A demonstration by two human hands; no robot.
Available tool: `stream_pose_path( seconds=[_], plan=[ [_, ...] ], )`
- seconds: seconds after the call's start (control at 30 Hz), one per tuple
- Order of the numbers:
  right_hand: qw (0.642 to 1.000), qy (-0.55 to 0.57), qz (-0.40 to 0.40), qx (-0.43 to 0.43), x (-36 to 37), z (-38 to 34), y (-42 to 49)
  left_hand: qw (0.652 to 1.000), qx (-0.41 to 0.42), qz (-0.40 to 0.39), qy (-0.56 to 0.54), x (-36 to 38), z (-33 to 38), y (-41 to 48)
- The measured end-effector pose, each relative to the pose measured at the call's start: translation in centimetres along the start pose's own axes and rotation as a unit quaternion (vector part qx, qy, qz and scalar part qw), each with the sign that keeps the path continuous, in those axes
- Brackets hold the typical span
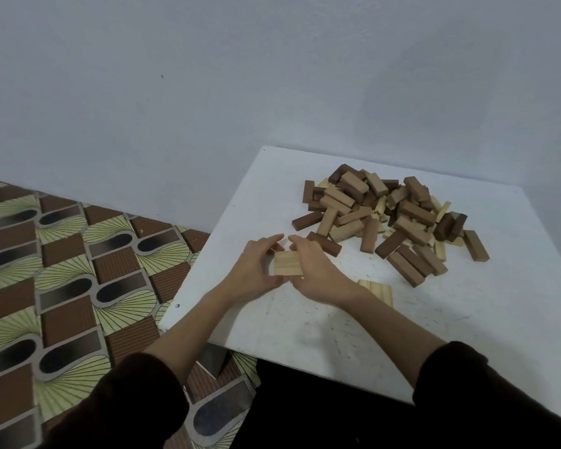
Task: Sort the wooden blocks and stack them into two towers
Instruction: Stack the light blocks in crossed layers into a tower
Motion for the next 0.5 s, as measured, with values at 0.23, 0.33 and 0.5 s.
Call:
stream_pose_path(
  seconds=[0.23,0.33,0.5],
  plan=[
    [1.000,0.018,-0.012,0.006,-1.4,0.4,-0.2,1.000,-0.016,-0.001,-0.010,-0.3,1.2,0.3],
    [0.999,0.038,0.019,-0.010,-3.9,1.0,-1.5,0.999,0.034,0.005,-0.029,-0.1,3.6,1.1],
    [0.999,0.027,0.045,0.005,-8.0,3.3,-5.0,0.993,0.086,-0.042,-0.072,2.2,8.2,2.4]
  ],
)
Point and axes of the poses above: each hand's wrist, its own y-axis towards the middle knuckle, its own x-axis out of the palm, z = x × y, the point moved 1 cm from there along y, towards the middle knuckle, and after that the axes turned 2 degrees about x, right-handed, at the moved point
